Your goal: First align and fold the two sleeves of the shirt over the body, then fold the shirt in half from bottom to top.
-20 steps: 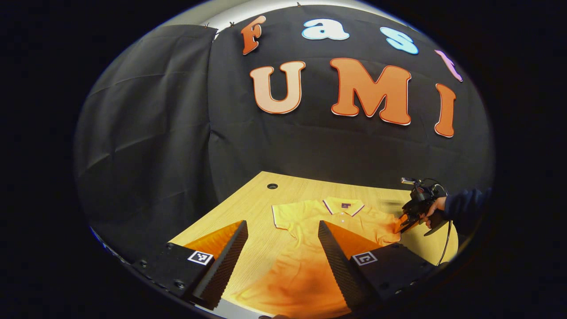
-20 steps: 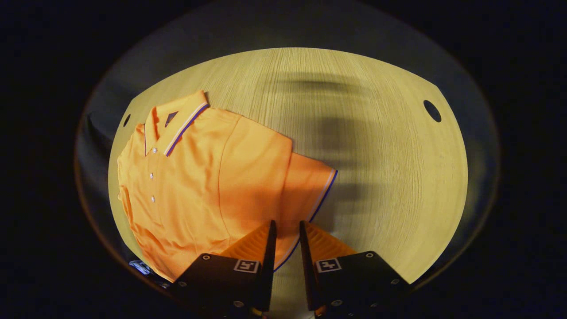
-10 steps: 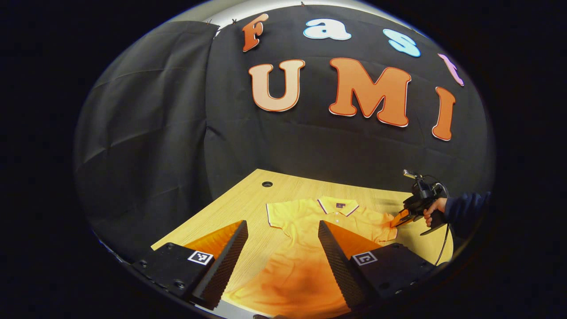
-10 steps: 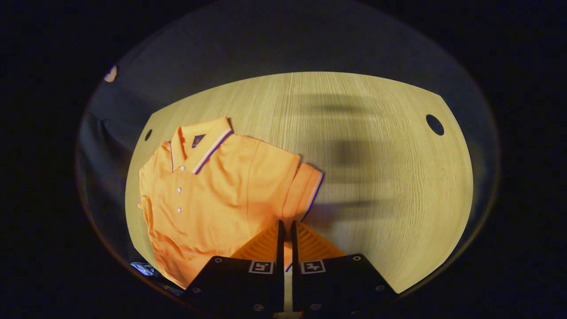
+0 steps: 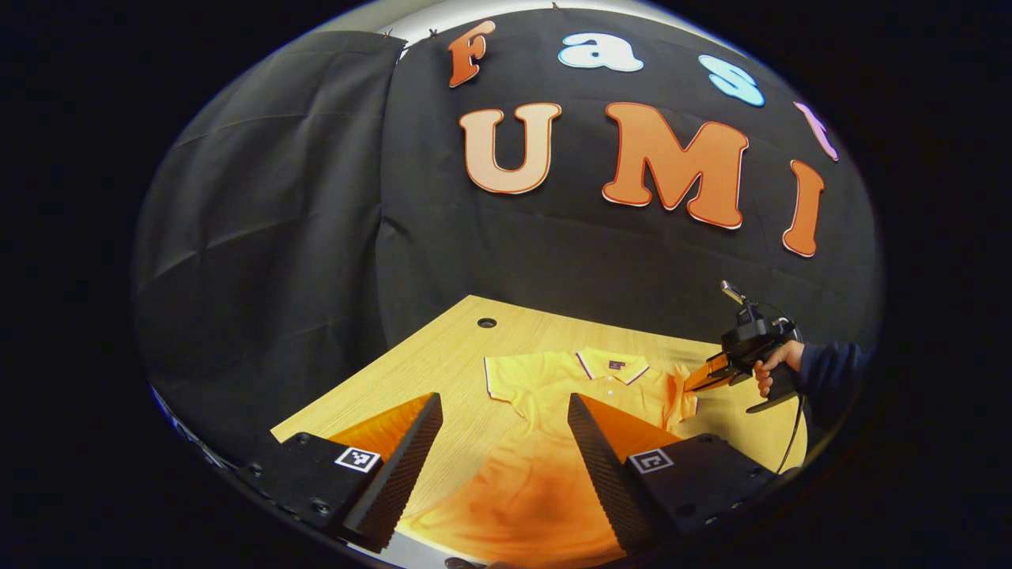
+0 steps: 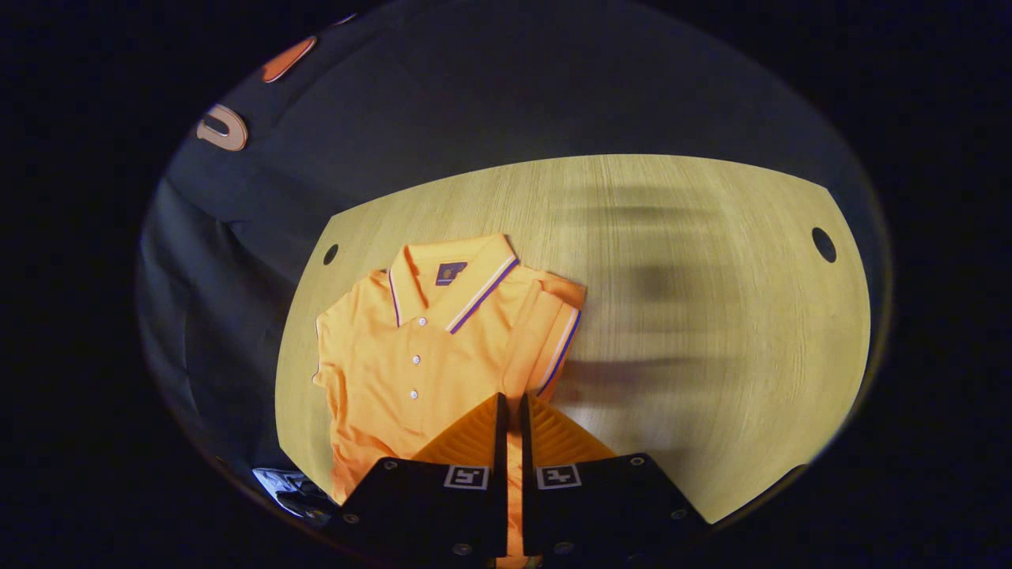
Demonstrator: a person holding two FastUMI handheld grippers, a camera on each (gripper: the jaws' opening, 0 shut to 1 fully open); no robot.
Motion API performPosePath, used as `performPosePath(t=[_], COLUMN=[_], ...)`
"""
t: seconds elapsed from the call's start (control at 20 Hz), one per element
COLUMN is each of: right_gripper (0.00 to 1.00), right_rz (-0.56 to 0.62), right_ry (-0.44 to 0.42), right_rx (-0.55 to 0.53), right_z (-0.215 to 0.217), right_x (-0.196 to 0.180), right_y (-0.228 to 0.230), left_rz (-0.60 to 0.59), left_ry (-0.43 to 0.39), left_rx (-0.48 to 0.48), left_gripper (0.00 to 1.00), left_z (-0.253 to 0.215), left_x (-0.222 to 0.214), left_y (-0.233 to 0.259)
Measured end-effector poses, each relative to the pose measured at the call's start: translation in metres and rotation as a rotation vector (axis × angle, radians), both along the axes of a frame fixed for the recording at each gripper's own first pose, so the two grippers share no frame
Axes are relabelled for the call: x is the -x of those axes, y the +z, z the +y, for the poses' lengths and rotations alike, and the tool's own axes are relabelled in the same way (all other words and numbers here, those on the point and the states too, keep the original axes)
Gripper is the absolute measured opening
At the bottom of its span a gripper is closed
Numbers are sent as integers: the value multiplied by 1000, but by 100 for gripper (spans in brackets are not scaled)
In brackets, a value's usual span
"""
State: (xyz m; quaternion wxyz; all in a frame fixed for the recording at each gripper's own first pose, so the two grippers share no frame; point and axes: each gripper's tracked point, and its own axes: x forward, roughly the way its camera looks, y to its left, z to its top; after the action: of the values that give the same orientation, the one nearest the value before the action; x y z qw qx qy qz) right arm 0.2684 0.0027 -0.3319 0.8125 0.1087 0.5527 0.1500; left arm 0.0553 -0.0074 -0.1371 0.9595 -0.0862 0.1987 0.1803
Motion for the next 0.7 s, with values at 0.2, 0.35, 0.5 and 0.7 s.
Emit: performPosePath(t=[0.2, 0.35, 0.5, 0.7], right_gripper=[8, 10, 33, 61], right_rz=[35, 50, 38, -10], right_ry=[-10, 7, 45, 70], right_rx=[-112, -154, -181, -175], right_z=[30, 46, 54, 54], right_x=[-2, 1, 6, 12], right_y=[7, 5, 10, 17], left_rz=[38, 53, 77, 128], left_ry=[11, 6, -13, -35], left_rx=[-8, 0, 35, 112], left_gripper=[98, 98, 98, 98], left_z=[4, 5, 5, 18], left_x=[-1, -11, -27, -50], left_y=[-8, -13, -19, -36])
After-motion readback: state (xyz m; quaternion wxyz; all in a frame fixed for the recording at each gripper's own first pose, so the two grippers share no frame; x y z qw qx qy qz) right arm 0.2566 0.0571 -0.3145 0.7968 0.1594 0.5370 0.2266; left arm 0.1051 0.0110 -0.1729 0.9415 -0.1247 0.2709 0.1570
